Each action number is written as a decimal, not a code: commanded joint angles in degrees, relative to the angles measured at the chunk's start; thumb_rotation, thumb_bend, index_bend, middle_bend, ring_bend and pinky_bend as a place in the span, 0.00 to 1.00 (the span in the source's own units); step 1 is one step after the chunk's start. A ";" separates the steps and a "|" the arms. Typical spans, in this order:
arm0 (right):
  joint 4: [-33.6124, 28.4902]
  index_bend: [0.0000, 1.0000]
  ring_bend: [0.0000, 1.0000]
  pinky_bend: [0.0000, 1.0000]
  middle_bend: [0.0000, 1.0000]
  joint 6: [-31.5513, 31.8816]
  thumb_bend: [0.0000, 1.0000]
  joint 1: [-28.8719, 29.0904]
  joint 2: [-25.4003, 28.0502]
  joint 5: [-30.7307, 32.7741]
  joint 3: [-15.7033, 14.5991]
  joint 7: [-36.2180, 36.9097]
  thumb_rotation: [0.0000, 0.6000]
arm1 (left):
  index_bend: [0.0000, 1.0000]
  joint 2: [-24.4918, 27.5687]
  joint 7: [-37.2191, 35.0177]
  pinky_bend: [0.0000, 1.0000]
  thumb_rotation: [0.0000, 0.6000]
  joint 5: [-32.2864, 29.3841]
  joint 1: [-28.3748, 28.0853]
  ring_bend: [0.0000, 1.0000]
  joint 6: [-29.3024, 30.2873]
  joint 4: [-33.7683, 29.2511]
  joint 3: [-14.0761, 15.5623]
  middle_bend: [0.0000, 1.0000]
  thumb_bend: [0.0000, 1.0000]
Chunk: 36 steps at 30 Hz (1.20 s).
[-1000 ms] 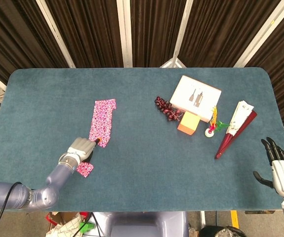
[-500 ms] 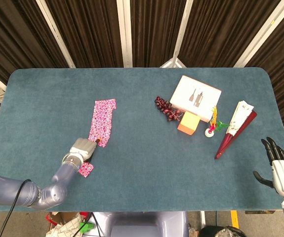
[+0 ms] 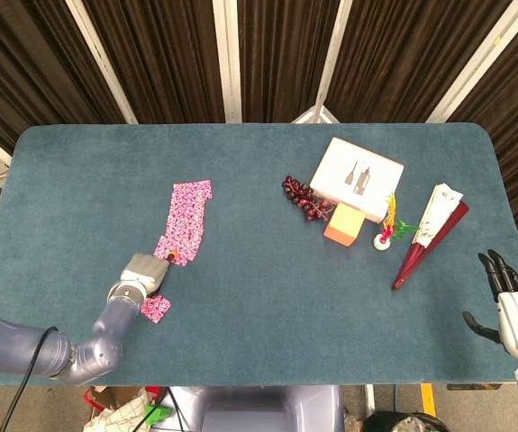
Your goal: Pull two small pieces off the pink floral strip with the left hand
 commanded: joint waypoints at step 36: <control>-0.59 0.00 0.18 0.24 0.07 -0.43 0.25 0.27 -0.37 -0.13 -0.22 -1.70 1.00 | 0.00 7.78 -4.68 0.73 1.00 7.03 9.35 0.77 -3.42 2.58 7.51 0.85 0.99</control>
